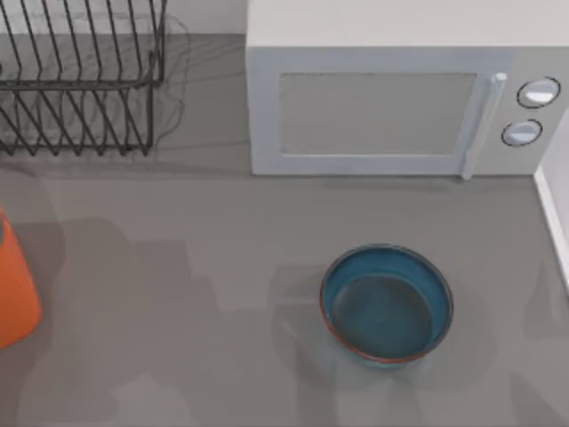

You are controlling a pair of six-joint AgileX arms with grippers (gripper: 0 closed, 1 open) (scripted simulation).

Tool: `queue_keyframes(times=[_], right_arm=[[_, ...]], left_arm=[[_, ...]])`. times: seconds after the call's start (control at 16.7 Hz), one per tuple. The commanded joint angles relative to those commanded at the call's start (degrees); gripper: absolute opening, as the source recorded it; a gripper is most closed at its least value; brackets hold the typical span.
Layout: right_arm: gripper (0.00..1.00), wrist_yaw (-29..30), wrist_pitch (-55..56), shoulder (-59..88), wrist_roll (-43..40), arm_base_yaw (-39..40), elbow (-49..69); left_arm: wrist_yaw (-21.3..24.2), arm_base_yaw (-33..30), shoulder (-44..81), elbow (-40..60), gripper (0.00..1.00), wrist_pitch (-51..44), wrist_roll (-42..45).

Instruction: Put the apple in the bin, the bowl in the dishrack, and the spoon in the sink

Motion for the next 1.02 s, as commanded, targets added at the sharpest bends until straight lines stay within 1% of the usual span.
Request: queue_keyframes(times=[0.06,0.66,0.84,1.02], right_arm=[[1.00,0.00,0.00,0.00,0.00,0.00,0.00],[1.00,0.00,0.00,0.00,0.00,0.00,0.00],[1.00,0.00,0.00,0.00,0.00,0.00,0.00],[1.00,0.00,0.00,0.00,0.00,0.00,0.00]], left_arm=[[0.00,0.00,0.00,0.00,1.00,0.00,0.00],[0.18,-0.36,-0.97,0.12,1.00,-0.17,0.45],[-0.85,-2.38,-4.92,-2.43,1.00,3.30,5.44],[-1.46,-4.50,-13.17,-7.29,1.00,8.90,15.82]])
